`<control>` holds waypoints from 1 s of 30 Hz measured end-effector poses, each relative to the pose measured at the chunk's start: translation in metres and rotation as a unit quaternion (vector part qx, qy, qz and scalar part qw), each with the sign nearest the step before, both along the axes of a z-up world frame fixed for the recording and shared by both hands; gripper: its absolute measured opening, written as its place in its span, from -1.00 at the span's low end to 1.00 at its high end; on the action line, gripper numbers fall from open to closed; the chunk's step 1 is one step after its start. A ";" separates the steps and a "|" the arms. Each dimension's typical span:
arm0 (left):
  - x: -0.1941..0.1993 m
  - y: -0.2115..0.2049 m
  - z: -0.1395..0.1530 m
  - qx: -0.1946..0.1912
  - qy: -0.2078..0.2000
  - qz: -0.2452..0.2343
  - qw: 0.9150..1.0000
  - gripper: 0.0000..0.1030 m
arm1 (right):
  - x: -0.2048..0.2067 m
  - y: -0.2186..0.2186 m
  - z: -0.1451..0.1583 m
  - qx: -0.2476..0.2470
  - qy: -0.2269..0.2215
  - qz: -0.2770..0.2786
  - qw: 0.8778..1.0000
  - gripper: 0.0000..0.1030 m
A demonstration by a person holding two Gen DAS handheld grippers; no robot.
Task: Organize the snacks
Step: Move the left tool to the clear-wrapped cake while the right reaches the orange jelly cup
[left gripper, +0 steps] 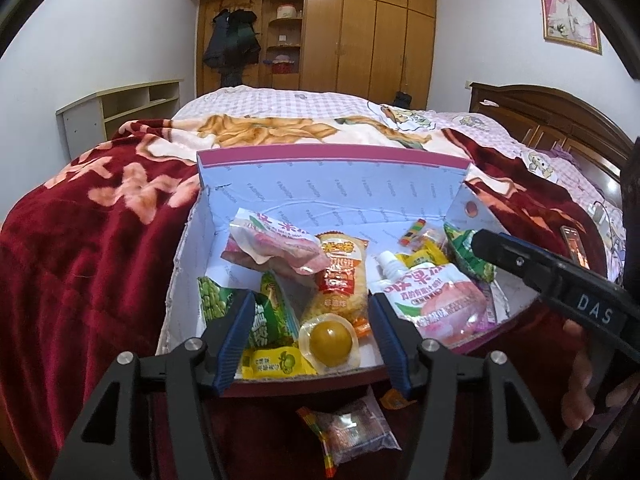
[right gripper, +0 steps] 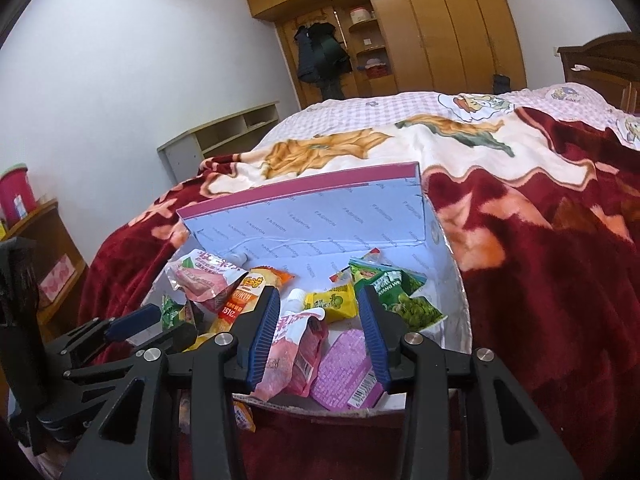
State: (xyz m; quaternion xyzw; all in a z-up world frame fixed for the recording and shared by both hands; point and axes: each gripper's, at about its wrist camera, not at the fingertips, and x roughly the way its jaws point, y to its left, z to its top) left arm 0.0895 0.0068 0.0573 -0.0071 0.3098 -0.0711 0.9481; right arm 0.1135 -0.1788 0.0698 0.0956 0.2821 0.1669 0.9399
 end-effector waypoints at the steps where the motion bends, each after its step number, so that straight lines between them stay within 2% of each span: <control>1: -0.001 0.000 0.000 0.001 -0.001 -0.001 1.000 0.21 | -0.001 -0.001 0.000 0.000 0.000 -0.002 1.000 -0.18; 10: -0.015 0.000 0.002 0.003 -0.008 -0.001 1.000 0.21 | -0.015 0.005 -0.002 -0.005 -0.004 0.001 1.000 -0.18; 23: -0.043 0.002 0.005 -0.017 0.001 -0.016 1.000 0.21 | -0.049 0.014 -0.006 -0.008 -0.012 0.003 1.000 -0.18; 30: -0.056 -0.001 0.001 -0.005 0.006 -0.024 1.000 0.21 | -0.059 0.016 -0.009 -0.009 -0.008 -0.001 1.000 -0.18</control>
